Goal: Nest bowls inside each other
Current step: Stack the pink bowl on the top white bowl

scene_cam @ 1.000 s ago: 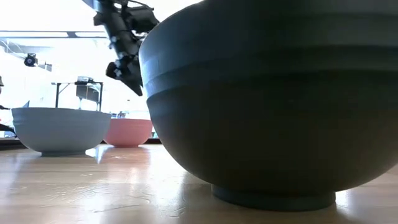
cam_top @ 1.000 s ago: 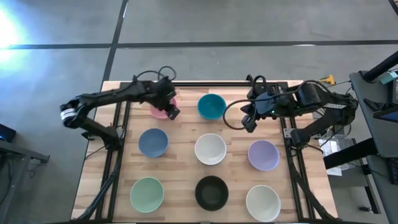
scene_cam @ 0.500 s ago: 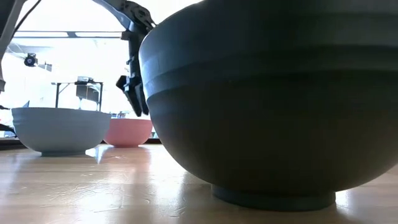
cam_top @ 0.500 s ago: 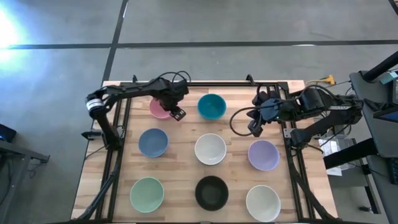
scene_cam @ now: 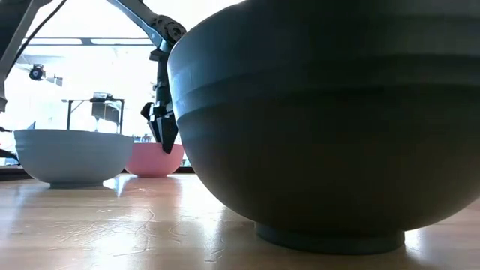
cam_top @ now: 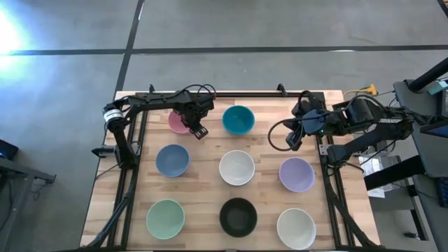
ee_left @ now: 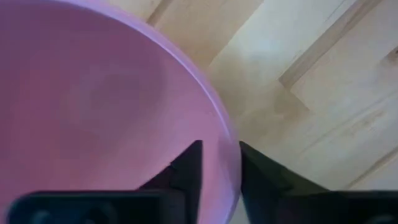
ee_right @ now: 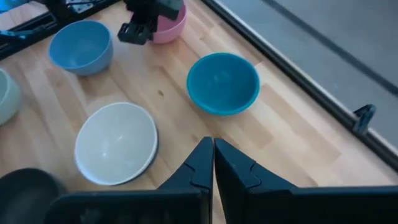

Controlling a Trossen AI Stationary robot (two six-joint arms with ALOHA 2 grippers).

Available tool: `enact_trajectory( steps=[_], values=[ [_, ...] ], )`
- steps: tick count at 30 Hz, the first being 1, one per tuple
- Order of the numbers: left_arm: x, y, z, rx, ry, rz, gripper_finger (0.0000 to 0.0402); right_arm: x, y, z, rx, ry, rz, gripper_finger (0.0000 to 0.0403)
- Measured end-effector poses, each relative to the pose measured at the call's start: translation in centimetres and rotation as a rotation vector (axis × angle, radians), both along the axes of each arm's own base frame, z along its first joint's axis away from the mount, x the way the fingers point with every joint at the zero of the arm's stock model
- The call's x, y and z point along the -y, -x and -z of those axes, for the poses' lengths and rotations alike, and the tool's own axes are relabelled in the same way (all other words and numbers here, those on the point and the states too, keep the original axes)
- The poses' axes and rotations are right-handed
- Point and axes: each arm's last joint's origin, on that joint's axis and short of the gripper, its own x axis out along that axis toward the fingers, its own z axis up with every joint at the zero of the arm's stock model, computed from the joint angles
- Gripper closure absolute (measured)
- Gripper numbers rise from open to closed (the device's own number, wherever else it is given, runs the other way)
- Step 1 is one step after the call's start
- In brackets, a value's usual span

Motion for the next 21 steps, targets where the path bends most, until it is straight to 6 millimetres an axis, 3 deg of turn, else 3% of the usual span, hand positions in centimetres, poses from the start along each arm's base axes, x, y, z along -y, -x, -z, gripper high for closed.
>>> enact_trajectory(
  steps=[4,8,11,16,21],
  values=[
    [0.1,0.1,0.1,-0.010,0.016,0.005,0.0392,0.1,0.1,-0.1,0.002,0.028,0.010,0.0394],
    [0.4,0.6,-0.5,-0.031,0.029,0.004,0.0395,0.1,0.3,0.0,-0.001,0.040,0.002,0.0394],
    [1.4,1.1,-2.0,-0.023,0.039,0.021,0.0400,0.2,0.5,0.6,-0.025,0.051,-0.007,0.0394],
    [5.0,1.8,-6.5,0.148,-0.030,0.152,0.0400,0.3,1.1,3.2,-0.034,0.038,0.010,0.0394],
    [10.1,2.5,-10.7,0.357,-0.115,0.433,0.0401,0.2,1.4,5.9,0.143,-0.053,-0.013,0.0394]
  ],
)
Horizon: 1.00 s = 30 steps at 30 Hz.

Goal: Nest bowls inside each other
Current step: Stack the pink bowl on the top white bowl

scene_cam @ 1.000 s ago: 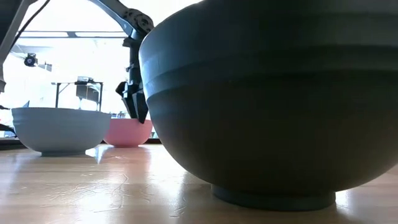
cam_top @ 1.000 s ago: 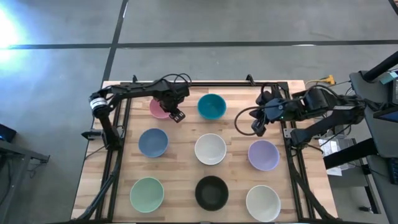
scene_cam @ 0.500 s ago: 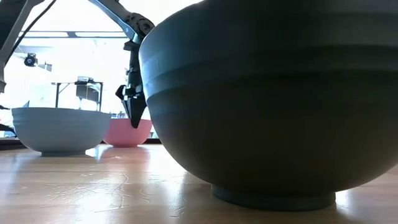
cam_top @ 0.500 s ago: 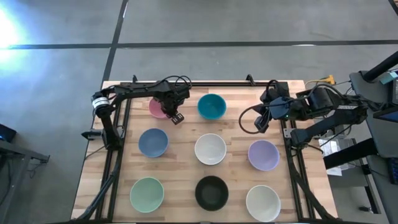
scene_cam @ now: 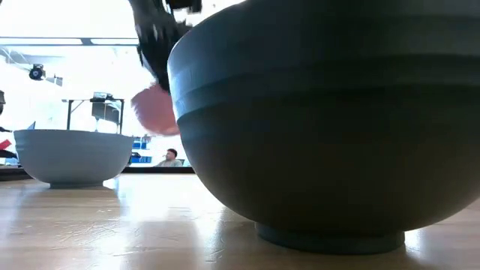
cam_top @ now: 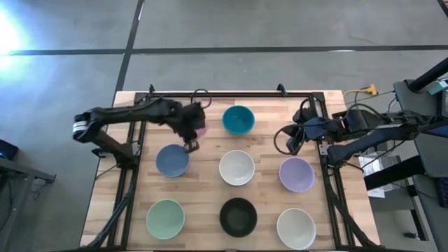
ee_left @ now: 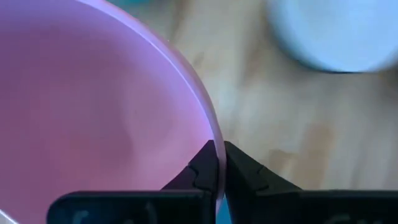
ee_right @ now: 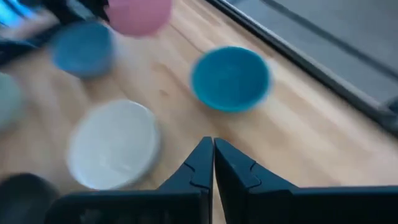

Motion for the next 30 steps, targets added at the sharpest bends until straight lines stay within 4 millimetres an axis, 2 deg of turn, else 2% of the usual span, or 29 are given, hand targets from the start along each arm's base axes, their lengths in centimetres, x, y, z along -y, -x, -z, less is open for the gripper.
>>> enact_trajectory(
  steps=[6,11,15,20,30],
  values=[
    [5.5,0.2,-2.9,0.238,-0.099,0.404,0.0401,-0.4,0.3,2.2,0.302,-0.144,-0.153,0.0394],
    [7.9,-1.1,-3.6,0.312,-0.180,0.621,0.0401,-0.4,1.3,3.6,0.404,-0.212,-0.196,0.0394],
    [8.9,-3.2,-4.1,0.286,-0.251,0.720,0.0401,-0.2,2.3,4.0,0.417,-0.239,-0.179,0.0394],
    [9.8,-6.5,-4.5,0.174,-0.355,0.871,0.0401,-0.1,3.3,3.6,0.458,-0.246,-0.180,0.0394],
    [10.6,-13.0,-2.1,-0.072,-0.408,1.079,0.0401,0.3,5.4,3.4,0.461,-0.246,-0.178,0.0394]
  ],
)
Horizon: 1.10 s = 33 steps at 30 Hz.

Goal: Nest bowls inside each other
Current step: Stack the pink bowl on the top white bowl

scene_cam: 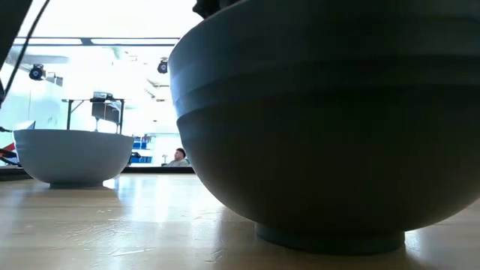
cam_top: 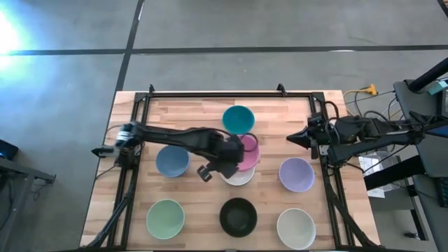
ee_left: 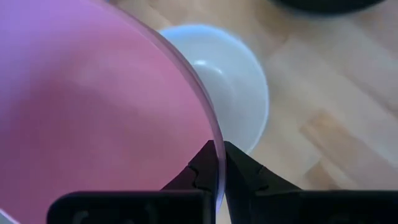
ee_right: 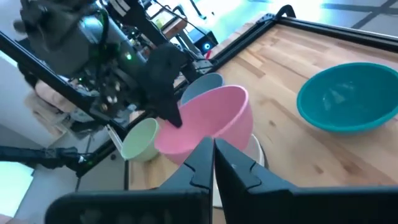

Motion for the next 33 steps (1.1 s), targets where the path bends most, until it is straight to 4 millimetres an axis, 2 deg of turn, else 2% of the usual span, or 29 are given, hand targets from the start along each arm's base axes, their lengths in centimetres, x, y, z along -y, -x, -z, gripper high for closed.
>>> enact_trajectory(
  steps=[4,15,21,29,33],
  values=[
    [0.5,-1.3,1.1,-0.076,-0.057,0.018,0.0401,0.2,0.9,0.1,-0.007,0.016,-0.003,0.0394],
    [3.7,-2.3,4.6,-0.180,-0.143,0.074,0.0402,0.5,2.5,0.0,-0.003,0.077,-0.017,0.0394],
    [3.6,-2.6,5.0,-0.169,-0.147,0.060,0.0402,0.5,2.6,0.1,-0.007,0.092,-0.022,0.0394],
    [3.9,-3.1,7.1,-0.245,-0.122,0.048,0.0402,0.5,2.7,0.4,-0.037,0.097,-0.024,0.0394],
    [3.9,-3.1,7.2,-0.252,-0.115,0.050,0.0402,0.5,2.7,0.4,-0.037,0.097,-0.024,0.0394]
  ],
)
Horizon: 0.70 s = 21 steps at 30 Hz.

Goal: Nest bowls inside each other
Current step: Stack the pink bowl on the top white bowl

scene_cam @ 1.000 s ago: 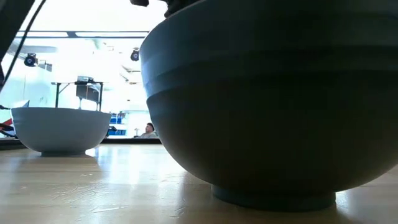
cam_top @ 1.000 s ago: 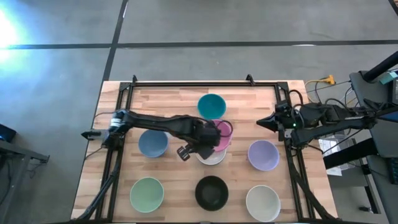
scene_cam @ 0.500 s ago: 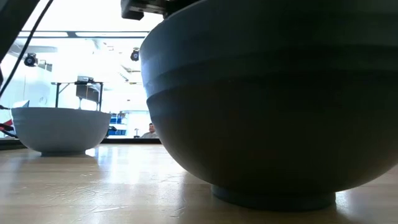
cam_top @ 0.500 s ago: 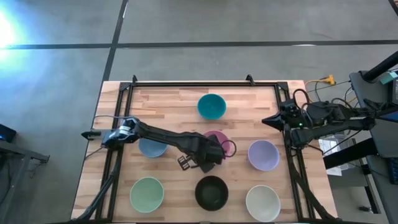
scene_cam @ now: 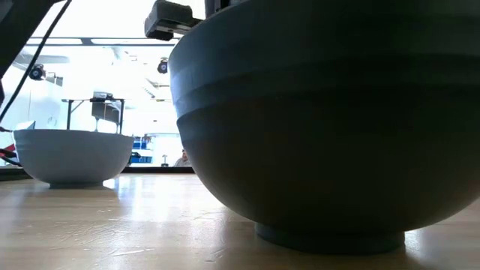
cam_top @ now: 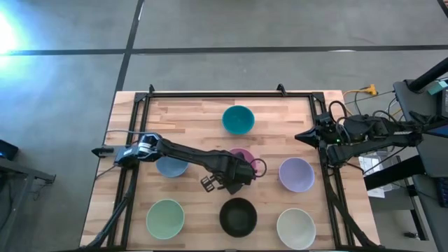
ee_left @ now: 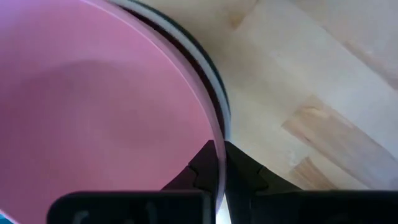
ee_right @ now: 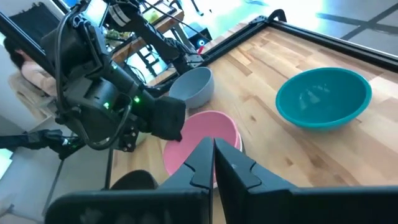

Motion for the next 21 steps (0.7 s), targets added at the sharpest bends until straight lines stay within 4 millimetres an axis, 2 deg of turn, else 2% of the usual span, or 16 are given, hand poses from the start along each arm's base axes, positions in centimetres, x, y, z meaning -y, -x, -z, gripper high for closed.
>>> enact_trajectory(
  steps=[5,8,15,21],
  values=[
    [0.1,0.0,0.0,-0.011,0.054,-0.006,0.0401,0.0,0.0,0.0,0.000,0.001,0.000,0.0394],
    [0.1,0.0,0.0,-0.013,0.086,-0.052,0.0386,0.0,0.0,0.0,0.000,0.001,-0.001,0.0394],
    [-0.1,0.1,-0.1,-0.014,0.100,-0.078,0.0299,0.0,0.0,0.0,0.000,0.003,-0.002,0.0394],
    [-0.6,0.9,-2.8,0.058,0.095,-0.084,0.0238,0.0,0.0,0.0,-0.001,0.001,-0.001,0.0394]
  ],
)
